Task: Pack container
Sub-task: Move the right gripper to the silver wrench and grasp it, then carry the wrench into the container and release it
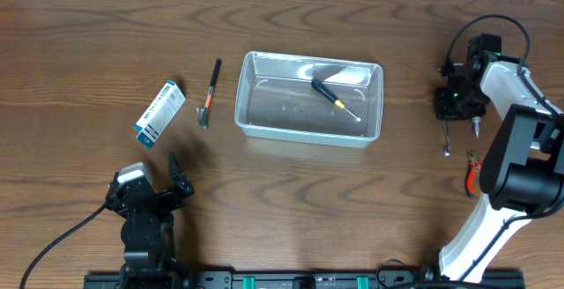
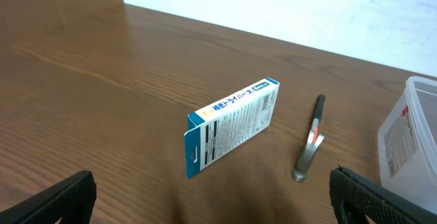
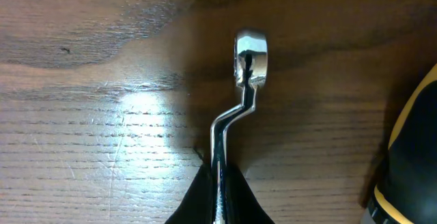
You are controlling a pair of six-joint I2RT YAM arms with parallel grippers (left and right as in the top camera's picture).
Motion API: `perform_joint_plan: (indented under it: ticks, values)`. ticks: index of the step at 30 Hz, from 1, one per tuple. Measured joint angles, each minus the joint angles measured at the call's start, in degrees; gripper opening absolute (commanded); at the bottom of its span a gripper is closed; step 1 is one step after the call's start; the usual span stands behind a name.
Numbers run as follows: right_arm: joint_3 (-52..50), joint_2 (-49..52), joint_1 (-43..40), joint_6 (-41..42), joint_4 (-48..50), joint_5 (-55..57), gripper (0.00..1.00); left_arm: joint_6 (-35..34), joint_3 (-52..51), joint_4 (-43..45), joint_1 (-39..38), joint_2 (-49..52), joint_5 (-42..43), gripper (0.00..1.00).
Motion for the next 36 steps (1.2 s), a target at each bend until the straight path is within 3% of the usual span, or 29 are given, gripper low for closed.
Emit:
perform_joint_plan:
  ticks: [13,23,36]
  values:
    - [9.4,-5.7,2.8,0.1,-6.5,-0.3,0.01,0.0,0.0,0.0,0.0,0.0,0.0,0.98]
    - [18.5,-18.3,19.2,-3.2,-7.3,-1.4,0.01,0.0,0.0,0.0,0.0,0.0,0.0,0.98]
    - [18.5,-20.0,38.9,-13.7,-5.6,-1.8,0.01,0.0,0.0,0.0,0.0,0.0,0.0,0.98]
